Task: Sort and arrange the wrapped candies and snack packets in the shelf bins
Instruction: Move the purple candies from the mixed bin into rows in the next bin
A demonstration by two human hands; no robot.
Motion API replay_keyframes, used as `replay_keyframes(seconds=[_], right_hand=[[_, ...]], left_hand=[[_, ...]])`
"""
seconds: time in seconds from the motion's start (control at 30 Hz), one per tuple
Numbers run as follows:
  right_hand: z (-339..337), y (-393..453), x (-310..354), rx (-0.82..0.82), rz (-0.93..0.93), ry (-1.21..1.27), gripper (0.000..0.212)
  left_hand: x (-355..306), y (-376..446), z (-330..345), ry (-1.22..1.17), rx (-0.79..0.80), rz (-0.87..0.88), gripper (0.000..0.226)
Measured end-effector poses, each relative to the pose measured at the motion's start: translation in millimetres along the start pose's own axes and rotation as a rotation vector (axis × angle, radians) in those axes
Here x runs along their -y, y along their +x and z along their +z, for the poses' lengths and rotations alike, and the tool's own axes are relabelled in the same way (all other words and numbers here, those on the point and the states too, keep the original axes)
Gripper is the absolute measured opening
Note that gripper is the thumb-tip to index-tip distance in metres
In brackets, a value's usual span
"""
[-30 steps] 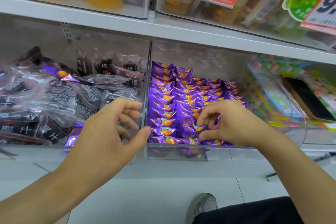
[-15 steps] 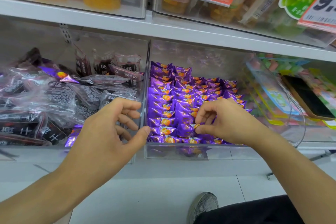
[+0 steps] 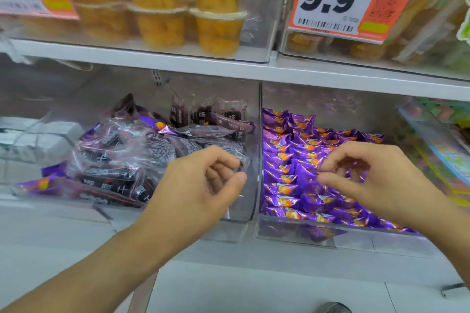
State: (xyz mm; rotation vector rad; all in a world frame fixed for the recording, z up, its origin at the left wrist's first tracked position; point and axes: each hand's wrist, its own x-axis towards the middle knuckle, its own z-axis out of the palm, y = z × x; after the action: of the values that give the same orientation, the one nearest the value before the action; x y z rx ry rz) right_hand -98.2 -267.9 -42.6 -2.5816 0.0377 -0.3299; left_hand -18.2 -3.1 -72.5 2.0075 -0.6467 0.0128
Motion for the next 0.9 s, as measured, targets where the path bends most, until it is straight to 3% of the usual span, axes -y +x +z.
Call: replay_keyframes(seconds=[0.07, 0.2, 0.33, 0.43, 0.5, 0.57, 0.63, 0.7, 0.83, 0.9], right_hand=[[11, 0, 22, -0.06, -0.088, 0.124, 0.021], [45, 15, 75, 0.007, -0.303, 0.229, 0.014], [72, 48, 119, 0.086, -0.386, 0.202, 0.012], [90, 70, 136, 0.213, -0.388, -0.026, 0.032], [100, 85, 141, 0.255, -0.403, -0.277, 0.046], [109, 96, 145, 0.242, -0.392, -0.366, 0.056], [116, 106, 153, 0.212, -0.355, -0.234, 0.062], [121, 118, 164, 0.181, -0.281, -0.034, 0.062], [136, 135, 196, 0.202, -0.212, 0.444, 0.026], [145, 135, 212, 0.228, -0.238, 0.601, 0.024]], left_hand=[[6, 8, -20, 0.101, -0.076, 0.018, 0.007], [46, 38, -66, 0.355, -0.257, 0.024, 0.014], [77, 62, -97, 0.558, -0.02, 0.06, 0.052], [85, 65, -105, 0.495, 0.059, -0.053, 0.041], [90, 67, -111, 0.463, -0.018, -0.085, 0.03], [91, 65, -118, 0.441, -0.093, -0.091, 0.019], [91, 60, -125, 0.404, -0.179, -0.081, 0.011], [84, 49, -134, 0.307, -0.263, -0.056, 0.017], [63, 24, -153, -0.167, -0.338, -0.116, 0.021], [60, 10, -165, -0.302, -0.337, -0.153, 0.017]])
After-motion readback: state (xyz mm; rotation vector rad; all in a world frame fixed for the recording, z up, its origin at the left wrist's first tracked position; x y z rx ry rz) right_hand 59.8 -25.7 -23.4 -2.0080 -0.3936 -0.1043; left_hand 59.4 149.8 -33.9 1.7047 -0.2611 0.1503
